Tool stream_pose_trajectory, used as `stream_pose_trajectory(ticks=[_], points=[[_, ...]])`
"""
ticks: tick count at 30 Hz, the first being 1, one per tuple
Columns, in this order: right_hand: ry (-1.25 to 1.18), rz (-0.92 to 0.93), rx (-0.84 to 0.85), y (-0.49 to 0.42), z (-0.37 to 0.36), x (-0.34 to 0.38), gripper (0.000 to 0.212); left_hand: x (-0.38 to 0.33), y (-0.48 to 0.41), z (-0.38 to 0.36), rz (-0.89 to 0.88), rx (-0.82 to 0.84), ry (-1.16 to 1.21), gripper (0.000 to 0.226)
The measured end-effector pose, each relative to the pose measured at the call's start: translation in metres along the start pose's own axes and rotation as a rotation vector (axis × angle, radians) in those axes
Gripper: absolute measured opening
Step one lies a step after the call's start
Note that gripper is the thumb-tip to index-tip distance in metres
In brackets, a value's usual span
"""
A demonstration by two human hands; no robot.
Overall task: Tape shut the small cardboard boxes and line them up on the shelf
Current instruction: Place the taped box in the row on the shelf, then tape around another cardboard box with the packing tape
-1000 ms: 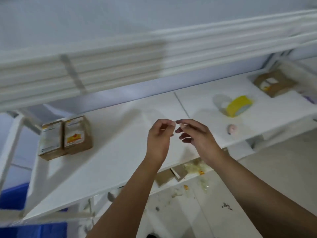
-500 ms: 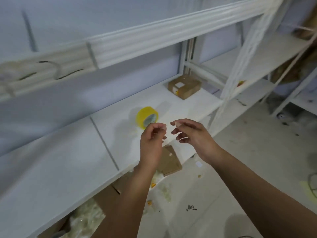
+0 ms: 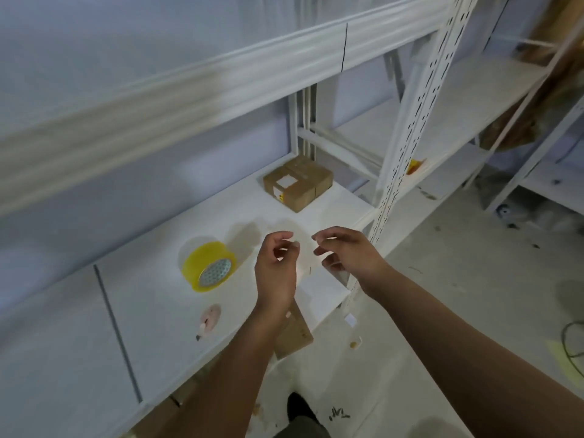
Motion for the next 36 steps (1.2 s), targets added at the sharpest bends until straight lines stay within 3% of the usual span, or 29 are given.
stream_pose_trajectory(ticks=[10,13,16,20,23,28,30,36], points=[[-0.046,-0.068,-0.019,-0.102,0.026,0.025,0.011,0.023,-0.137,-0.082,-0.007,0.034,-0.391,0.027],[-0.021,-0.078,0.003,-0.125,0.032,0.027,0.011,0.026,-0.169,-0.098,0.115,0.057,-0.538,0.048],[0.020,-0.080,0.063,-0.148,0.037,0.026,0.009,0.031,-0.191,-0.113,0.111,0.103,-0.759,0.068],[0.082,-0.057,0.150,-0.180,0.048,0.020,0.008,0.046,-0.200,-0.121,0.042,0.172,-0.893,0.062],[0.136,-0.079,0.181,-0.203,0.053,0.014,0.011,0.052,-0.177,-0.113,-0.026,0.022,-0.811,0.049],[0.390,-0.053,0.270,-0.235,0.042,0.003,0.065,0.076,-0.129,-0.112,-0.059,-0.188,-0.665,0.053],[0.395,-0.058,0.352,-0.237,0.033,-0.003,0.076,0.079,-0.112,-0.113,-0.064,-0.259,-0.607,0.059],[0.111,-0.002,0.584,-0.226,0.002,-0.001,0.057,0.057,-0.076,-0.094,-0.153,-0.440,-0.357,0.071]])
Point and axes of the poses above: each hand's wrist, its own y-axis away from the middle knuckle, its own z-axis out of the back of the hand, x = y × z, the point moved 3 cm from there along -y, towards the middle knuckle
